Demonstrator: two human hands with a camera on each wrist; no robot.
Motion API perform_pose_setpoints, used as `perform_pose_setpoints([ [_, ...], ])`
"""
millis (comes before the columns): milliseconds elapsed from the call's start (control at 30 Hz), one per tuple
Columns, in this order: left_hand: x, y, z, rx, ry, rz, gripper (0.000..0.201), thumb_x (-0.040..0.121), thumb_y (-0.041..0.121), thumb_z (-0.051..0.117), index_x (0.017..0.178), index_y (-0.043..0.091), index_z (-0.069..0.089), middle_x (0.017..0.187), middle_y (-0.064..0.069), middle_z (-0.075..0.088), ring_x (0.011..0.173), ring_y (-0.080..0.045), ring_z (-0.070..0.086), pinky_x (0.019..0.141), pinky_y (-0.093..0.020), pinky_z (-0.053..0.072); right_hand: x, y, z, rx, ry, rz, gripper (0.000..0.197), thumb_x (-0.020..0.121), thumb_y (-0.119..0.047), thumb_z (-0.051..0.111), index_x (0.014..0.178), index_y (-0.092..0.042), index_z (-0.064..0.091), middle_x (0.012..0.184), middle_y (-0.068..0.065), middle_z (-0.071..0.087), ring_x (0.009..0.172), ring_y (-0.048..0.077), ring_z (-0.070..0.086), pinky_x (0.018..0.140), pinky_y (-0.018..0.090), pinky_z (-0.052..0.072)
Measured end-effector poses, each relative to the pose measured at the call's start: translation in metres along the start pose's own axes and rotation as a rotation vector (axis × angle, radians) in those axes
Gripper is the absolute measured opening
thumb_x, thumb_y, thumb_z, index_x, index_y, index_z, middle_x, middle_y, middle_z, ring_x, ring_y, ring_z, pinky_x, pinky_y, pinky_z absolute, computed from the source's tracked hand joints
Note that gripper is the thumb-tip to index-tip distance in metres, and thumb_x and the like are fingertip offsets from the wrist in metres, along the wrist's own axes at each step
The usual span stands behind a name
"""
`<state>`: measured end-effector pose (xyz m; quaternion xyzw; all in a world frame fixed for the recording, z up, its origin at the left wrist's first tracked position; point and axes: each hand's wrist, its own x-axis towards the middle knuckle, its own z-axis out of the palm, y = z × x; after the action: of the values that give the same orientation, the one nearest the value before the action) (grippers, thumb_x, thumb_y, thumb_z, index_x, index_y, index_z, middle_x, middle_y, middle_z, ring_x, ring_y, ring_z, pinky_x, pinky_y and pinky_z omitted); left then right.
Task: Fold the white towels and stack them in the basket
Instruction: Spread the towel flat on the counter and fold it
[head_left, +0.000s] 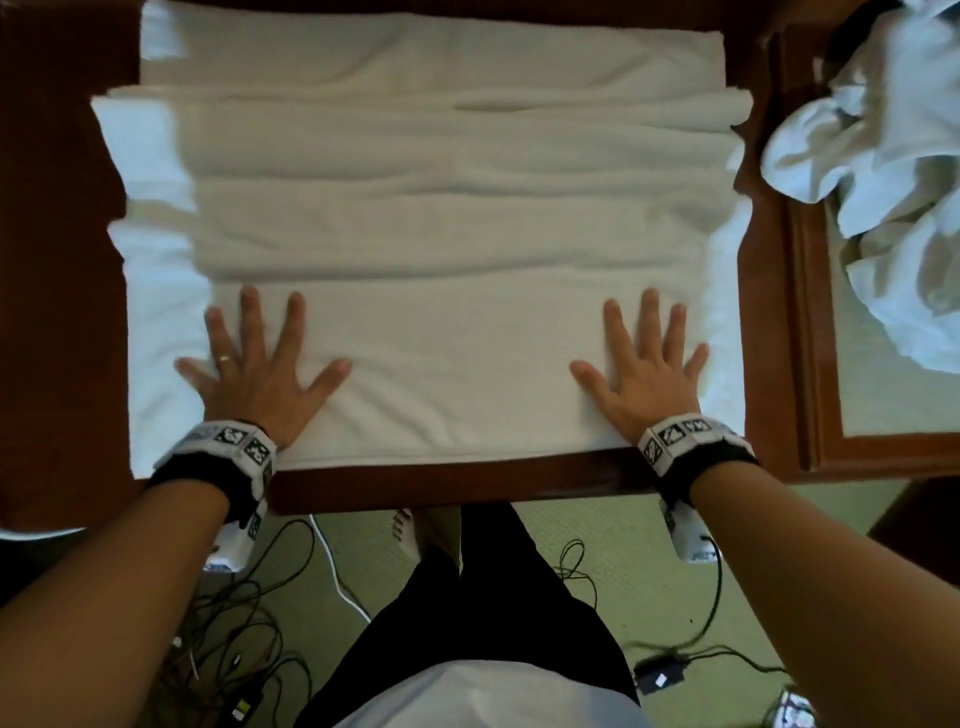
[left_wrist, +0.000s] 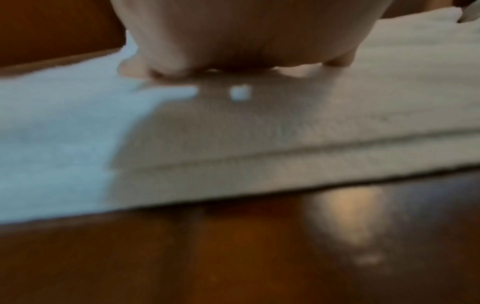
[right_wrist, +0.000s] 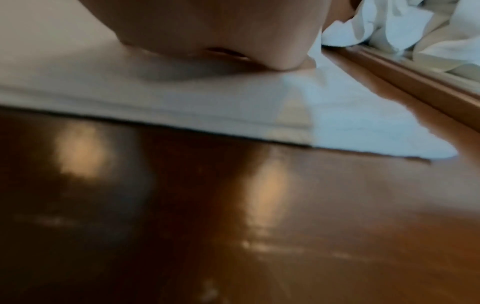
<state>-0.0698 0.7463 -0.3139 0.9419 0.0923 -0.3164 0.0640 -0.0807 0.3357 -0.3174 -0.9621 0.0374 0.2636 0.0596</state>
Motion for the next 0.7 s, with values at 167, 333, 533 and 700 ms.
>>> perform_pose_setpoints([
  [167,-0.057,-0.042,0.031,0.001,0.034,0.052,0.090,0.085,0.086,0.016,0.154,0.042,-0.019,0.163,0.004,-0.031,0.152,-0.032,-0.018,0.116,-0.068,0.001,-0.056,0.017,0.016,0.055,0.129,0.095,0.073,0.097,-0.065,0.029,0.157,-0.033,0.002,0.164,0.003,-0.020,0.151,0.031,-0.016,0.120,0.058,0.002],
  [333,-0.092,-0.079,0.065,0.037,-0.002,-0.002,0.098,0.074,0.092,-0.003,0.152,0.038,-0.029,0.159,-0.001,-0.038,0.151,-0.034,-0.019,0.117,-0.067,0.002,-0.111,0.057,0.045,-0.010,0.061,0.167,0.073,0.095,-0.068,0.012,0.157,-0.034,-0.003,0.165,0.006,-0.014,0.151,0.038,-0.009,0.119,0.060,0.013],
  [533,-0.087,-0.046,0.066,0.125,0.145,0.252,0.123,0.058,0.105,0.021,0.154,0.041,-0.022,0.164,0.000,-0.029,0.153,-0.033,-0.015,0.118,-0.060,-0.001,-0.095,0.015,0.040,-0.117,0.138,-0.219,0.098,0.081,-0.076,0.035,0.157,-0.033,-0.011,0.162,0.006,-0.027,0.149,0.034,-0.023,0.120,0.057,-0.002],
  [700,-0.086,-0.049,0.079,0.234,0.123,0.319,0.129,0.059,0.097,0.047,0.152,0.044,-0.024,0.161,0.000,-0.035,0.152,-0.036,-0.015,0.119,-0.064,0.005,-0.087,0.013,0.046,-0.178,-0.034,-0.229,0.114,0.074,-0.092,0.034,0.151,-0.034,-0.027,0.154,0.007,-0.043,0.143,0.039,-0.033,0.117,0.057,-0.009],
])
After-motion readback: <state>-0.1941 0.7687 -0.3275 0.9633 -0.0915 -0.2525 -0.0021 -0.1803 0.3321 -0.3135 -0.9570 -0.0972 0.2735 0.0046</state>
